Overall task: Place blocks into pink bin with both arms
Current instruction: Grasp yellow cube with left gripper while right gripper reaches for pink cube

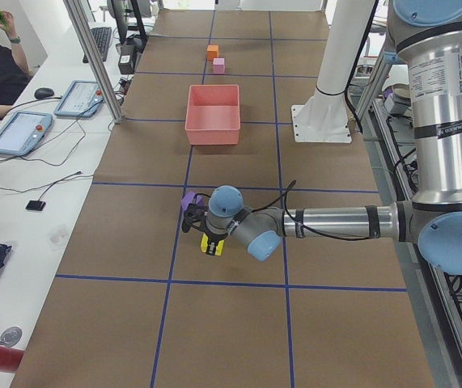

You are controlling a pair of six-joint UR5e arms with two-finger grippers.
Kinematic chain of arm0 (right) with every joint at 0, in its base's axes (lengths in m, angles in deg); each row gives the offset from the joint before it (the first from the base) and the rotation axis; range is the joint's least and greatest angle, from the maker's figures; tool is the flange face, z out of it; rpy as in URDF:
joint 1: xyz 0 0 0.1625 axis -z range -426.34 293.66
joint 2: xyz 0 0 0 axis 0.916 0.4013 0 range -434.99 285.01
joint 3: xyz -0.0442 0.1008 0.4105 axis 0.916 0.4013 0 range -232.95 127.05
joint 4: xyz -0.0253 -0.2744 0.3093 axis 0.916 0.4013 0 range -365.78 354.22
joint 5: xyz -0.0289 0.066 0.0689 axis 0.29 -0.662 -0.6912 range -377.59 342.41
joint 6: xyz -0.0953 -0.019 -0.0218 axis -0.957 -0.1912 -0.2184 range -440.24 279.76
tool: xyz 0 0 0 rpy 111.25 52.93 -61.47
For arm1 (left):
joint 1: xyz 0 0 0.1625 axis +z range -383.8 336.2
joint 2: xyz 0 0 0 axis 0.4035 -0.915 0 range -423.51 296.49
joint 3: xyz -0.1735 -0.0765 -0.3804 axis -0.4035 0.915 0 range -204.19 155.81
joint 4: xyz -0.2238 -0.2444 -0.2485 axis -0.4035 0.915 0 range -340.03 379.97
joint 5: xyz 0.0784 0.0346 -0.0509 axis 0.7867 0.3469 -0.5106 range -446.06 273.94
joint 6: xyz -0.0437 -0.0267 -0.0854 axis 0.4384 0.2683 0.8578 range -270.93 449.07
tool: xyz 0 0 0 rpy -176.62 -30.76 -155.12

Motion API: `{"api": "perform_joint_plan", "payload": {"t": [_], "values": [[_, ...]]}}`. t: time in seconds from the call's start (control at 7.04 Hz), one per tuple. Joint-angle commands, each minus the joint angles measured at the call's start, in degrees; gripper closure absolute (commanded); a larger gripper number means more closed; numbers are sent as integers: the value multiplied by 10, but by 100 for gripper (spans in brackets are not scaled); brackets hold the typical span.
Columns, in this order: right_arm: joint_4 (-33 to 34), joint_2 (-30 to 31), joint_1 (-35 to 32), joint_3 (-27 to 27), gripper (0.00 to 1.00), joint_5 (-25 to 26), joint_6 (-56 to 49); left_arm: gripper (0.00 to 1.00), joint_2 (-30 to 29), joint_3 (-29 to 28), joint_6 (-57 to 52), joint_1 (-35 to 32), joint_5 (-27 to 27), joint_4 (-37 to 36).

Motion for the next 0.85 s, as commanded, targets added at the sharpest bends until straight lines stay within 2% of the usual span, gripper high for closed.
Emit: {"api": "perform_joint_plan", "payload": {"t": [0.0, 0.14, 0.28, 0.43, 0.57, 0.71], "values": [[1, -19, 29, -7, 0, 1, 1, 100, -74, 147, 15, -36, -32, -238], [1, -44, 33, -3, 0, 1, 20, 100, -127, 193, 69, -34, -33, -323], [1, -48, 60, 1, 0, 2, 31, 100, -176, 202, 151, -20, -36, -337], [1, -49, 81, -21, 0, -6, 78, 100, -220, 207, 240, 30, -31, -338], [-26, -50, 127, -43, 0, -4, 178, 100, -270, 207, 333, 68, -26, -338], [-103, -43, 172, -41, 0, 6, 277, 100, -316, 208, 416, 102, -13, -338]]}}
